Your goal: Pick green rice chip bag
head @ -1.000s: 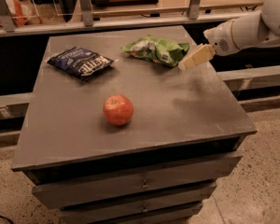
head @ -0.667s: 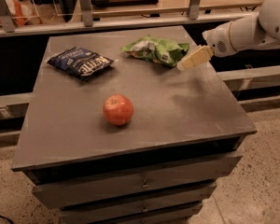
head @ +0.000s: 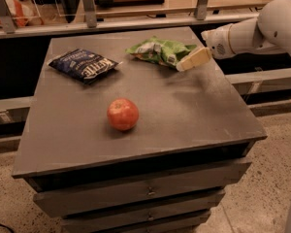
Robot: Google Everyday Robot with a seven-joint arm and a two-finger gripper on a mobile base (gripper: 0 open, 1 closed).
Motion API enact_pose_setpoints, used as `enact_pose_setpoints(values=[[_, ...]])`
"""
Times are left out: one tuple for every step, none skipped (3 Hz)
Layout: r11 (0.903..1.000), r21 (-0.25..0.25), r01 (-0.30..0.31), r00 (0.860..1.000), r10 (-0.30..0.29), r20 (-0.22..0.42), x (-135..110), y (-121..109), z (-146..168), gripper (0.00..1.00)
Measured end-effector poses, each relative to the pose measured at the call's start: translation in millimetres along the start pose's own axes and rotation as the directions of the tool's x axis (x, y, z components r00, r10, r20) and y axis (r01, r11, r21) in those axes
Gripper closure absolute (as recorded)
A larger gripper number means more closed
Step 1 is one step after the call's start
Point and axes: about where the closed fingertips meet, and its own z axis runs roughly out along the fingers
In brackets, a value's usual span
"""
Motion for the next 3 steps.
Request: enact_pose_setpoints(values=[[0.9996, -0.027, 0.006, 1.000, -0.005, 0.023, -5, 2, 12, 0.00], [0.9977, -0.066, 0.015, 1.000, -0.014, 0.023, -5, 6, 22, 0.00], [0.9946, -0.100, 0.027, 0.999, -0.025, 0.020, -4, 10, 27, 0.00]])
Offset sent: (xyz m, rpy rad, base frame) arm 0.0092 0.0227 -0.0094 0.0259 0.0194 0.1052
